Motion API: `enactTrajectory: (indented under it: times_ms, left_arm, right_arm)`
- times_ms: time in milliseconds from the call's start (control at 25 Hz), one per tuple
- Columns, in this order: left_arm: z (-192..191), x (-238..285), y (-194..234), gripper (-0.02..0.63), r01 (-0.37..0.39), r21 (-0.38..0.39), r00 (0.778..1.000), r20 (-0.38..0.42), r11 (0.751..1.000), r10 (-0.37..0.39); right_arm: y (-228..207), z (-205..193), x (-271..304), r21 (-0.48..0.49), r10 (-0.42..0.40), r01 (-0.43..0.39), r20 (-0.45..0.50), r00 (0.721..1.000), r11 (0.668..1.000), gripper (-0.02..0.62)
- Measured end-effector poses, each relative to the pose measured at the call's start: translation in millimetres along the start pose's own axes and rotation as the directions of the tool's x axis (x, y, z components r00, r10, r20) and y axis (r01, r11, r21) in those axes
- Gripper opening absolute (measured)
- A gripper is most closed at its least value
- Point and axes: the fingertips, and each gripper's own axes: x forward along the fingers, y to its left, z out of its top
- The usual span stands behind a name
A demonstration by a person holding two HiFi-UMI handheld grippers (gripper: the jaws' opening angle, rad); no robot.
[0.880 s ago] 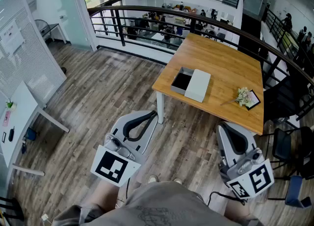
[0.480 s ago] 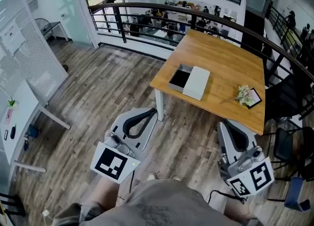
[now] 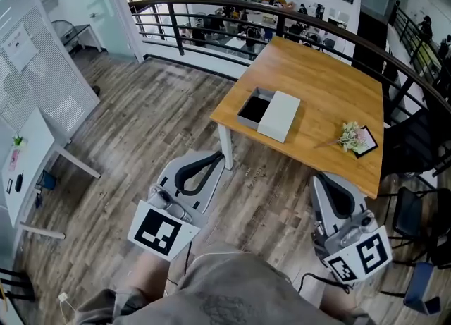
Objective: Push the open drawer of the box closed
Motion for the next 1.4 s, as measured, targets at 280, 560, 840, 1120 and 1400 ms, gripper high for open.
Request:
enactTrajectory:
  times_ms: [280,560,840,1120,1400]
  left_arm:
    - [0,9,17,0.178,-0.129,0.006,0.991,0.03,0.992,0.128]
    - [-24,42,49,0.19,-0.113,0.045,0.994,0.011,0.993,0.112]
    - [-63,104,99,0.19,-0.06,0.017,0.996,-0.058,0.998,0.061]
    - [-113,170,165,0.19,0.045,0.055,0.988,-0.149,0.997,-0.036]
    - [-184,242,223,0.19,0.212,0.201,0.94,-0.311,0.957,-0.143]
  right_arm:
    - [-20,-11,-3,0.021,0.02,-0.019,-0.013,1.0,1.0,0.034]
    - [-52,-28,24,0.018,-0.002,0.002,-0.034,0.999,1.0,0.034]
    - [-97,-49,89,0.038,-0.039,0.042,-0.078,0.996,0.998,0.034]
    - [-142,-73,176,0.071,-0.055,0.065,-0.139,0.989,0.995,0.034]
    - [-187,-103,258,0.091,-0.088,0.111,-0.226,0.97,0.99,0.034]
